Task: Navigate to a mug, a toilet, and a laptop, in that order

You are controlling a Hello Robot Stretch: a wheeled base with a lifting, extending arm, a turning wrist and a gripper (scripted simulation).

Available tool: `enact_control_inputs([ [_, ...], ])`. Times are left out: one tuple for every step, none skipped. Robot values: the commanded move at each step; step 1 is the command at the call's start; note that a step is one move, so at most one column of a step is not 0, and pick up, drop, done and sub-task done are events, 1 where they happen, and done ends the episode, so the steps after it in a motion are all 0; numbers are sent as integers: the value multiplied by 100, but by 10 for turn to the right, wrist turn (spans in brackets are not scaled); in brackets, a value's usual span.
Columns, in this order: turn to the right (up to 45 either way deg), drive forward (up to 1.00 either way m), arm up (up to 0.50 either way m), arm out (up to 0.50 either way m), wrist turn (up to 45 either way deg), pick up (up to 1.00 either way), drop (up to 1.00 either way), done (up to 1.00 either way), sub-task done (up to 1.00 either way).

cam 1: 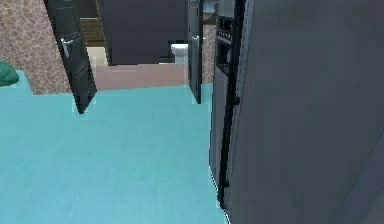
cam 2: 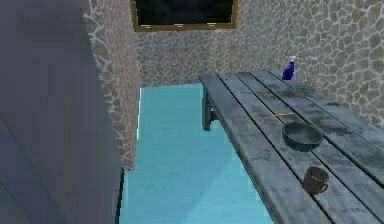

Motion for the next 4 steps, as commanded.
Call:
enact_control_inputs([
  [-60,0,0,0,0,0,0,0,0],
  [-30,0,0,0,0,0,0,0,0],
  [0,100,0,0,0,0,0,0,0],
  [0,55,0,0,0,0,0,0,0],
])
